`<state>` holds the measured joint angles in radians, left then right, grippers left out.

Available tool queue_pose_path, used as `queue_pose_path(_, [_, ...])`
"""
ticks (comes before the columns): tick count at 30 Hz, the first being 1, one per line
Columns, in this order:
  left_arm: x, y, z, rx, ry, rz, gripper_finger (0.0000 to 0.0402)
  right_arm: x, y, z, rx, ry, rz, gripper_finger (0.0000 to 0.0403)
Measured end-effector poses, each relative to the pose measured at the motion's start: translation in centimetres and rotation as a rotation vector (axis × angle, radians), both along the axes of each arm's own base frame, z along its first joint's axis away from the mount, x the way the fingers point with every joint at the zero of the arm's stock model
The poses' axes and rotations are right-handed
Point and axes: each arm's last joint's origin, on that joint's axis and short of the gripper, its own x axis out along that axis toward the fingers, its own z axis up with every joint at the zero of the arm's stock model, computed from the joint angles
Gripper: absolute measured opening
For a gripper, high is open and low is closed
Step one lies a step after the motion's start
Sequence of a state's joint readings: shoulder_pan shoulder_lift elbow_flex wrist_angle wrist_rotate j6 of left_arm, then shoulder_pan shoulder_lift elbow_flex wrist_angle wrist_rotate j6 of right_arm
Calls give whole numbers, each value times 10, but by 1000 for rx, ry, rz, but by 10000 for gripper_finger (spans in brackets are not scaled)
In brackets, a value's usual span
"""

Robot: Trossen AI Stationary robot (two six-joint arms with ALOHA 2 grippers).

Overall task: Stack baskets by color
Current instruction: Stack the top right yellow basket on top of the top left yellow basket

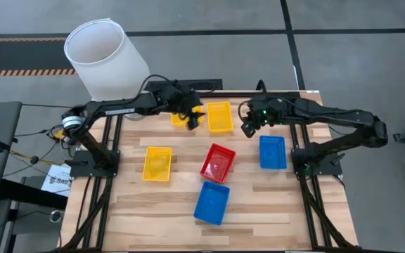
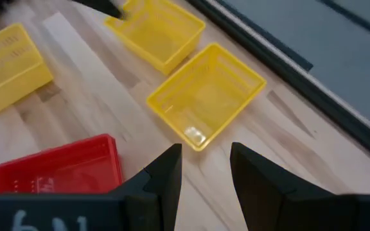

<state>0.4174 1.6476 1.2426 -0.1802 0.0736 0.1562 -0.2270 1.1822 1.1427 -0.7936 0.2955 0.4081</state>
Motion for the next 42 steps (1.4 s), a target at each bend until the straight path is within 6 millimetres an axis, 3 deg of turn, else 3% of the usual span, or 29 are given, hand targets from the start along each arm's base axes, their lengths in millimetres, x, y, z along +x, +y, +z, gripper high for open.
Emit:
queue_pose_path(4, [19,12,-15,-106,-88,157,194,3,7,-1,-15,5,13,157])
queue_pose_path(8, [38,24,-34,-153,-21,276,194,7,12,-5,-2,19,26,157])
queue_pose_path(15, [61,36,-47,-271,14,518,194,8,20,-6,3,36,53,157])
queue_pose_path(26, [89,26,-88,-438,94,636,193,7,24,-7,-6,58,61,157])
queue_pose_path(42, [92,8,-85,-350,110,665,126,7,25,-7,-22,70,81,157])
